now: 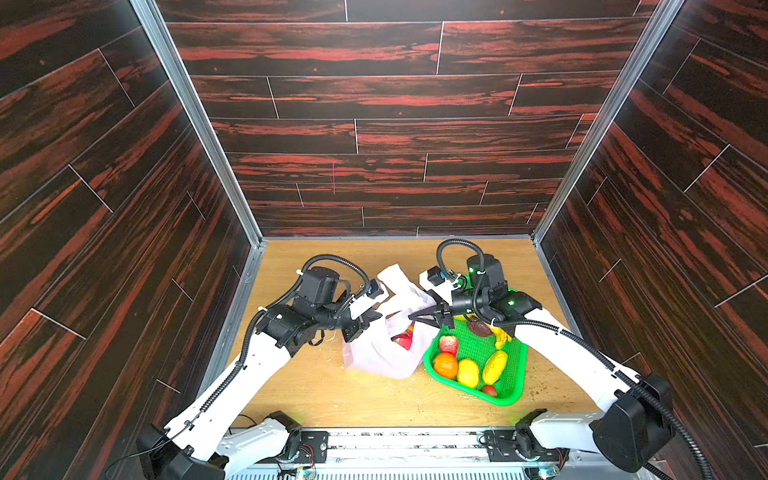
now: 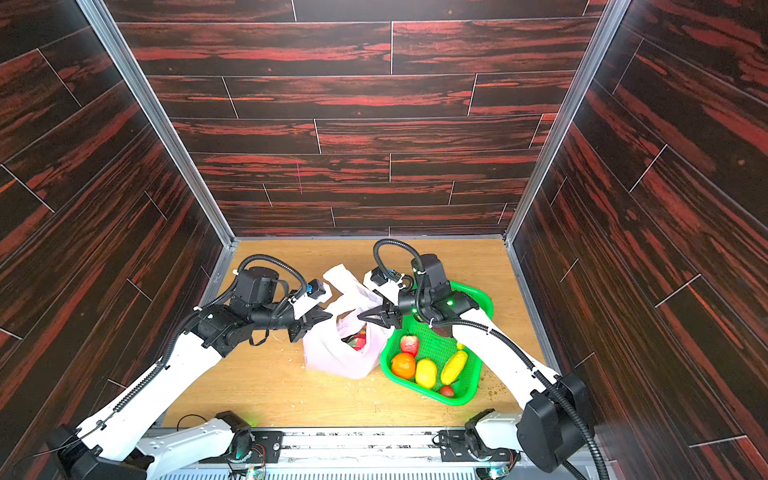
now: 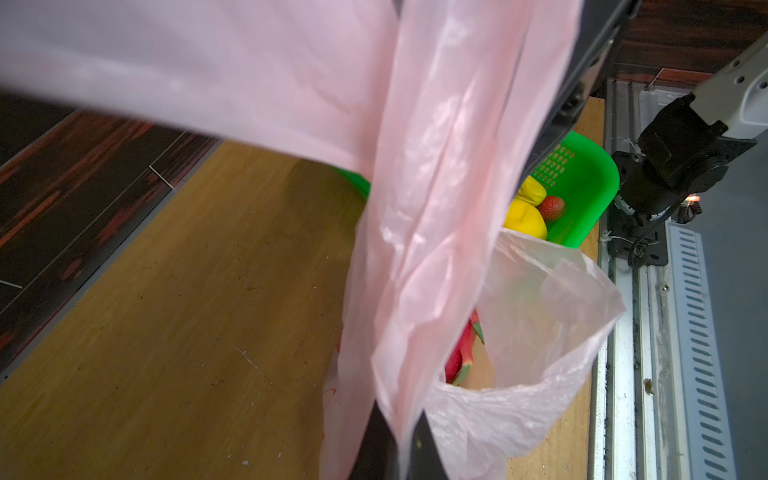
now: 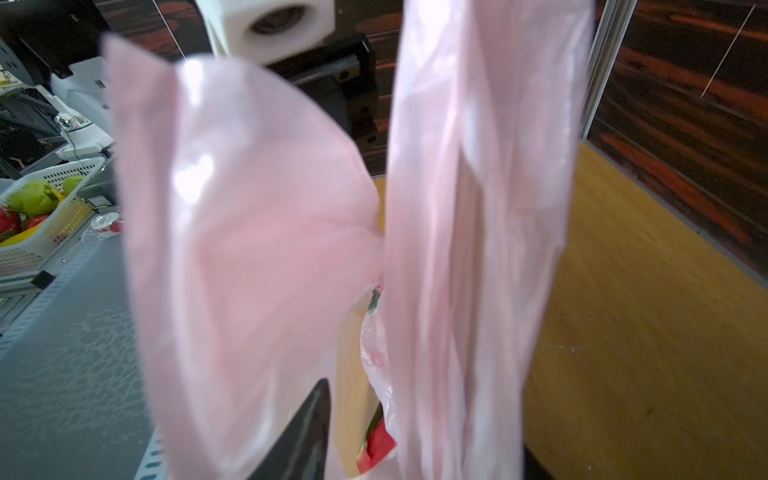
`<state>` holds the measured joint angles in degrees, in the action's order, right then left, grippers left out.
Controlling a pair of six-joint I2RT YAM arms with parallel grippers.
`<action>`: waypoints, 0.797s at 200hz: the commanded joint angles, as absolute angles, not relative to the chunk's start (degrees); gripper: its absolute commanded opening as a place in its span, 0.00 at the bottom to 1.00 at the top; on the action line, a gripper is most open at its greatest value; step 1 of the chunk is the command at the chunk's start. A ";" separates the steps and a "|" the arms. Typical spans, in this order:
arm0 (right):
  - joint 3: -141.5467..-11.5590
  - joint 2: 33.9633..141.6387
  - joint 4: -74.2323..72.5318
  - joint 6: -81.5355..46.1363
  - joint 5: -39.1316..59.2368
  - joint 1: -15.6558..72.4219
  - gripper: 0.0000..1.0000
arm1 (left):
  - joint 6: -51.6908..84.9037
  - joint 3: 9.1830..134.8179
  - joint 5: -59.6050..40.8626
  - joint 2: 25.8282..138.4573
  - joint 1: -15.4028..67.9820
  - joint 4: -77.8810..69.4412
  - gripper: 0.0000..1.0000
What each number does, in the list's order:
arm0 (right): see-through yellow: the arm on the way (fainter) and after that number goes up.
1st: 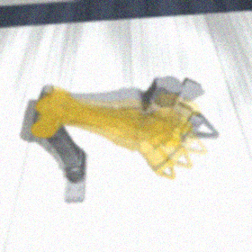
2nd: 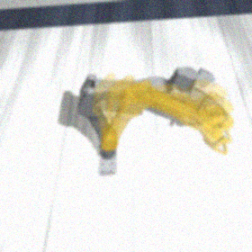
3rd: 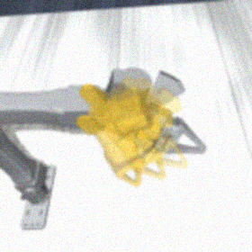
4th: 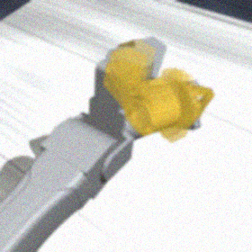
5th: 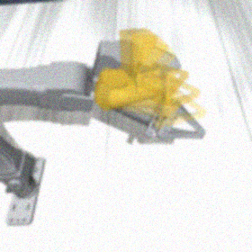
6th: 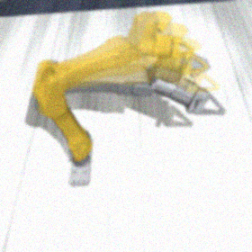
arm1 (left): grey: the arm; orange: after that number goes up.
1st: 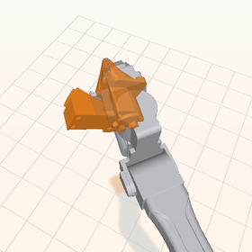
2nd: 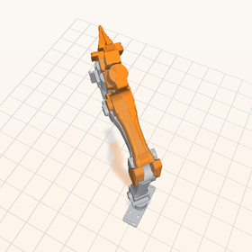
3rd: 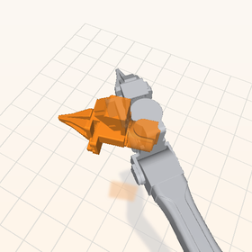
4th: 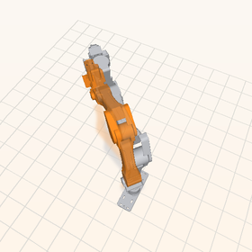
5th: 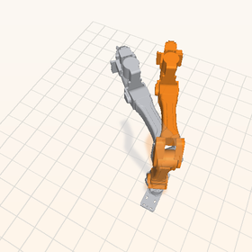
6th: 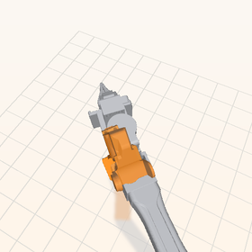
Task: Place the fake fruits into the plastic bag and tie a complex knot
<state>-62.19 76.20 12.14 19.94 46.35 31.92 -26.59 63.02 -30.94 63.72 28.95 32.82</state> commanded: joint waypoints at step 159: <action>-65.30 79.45 7.56 17.32 46.67 35.98 0.55 | -27.51 64.84 -28.77 63.98 29.35 35.06 0.00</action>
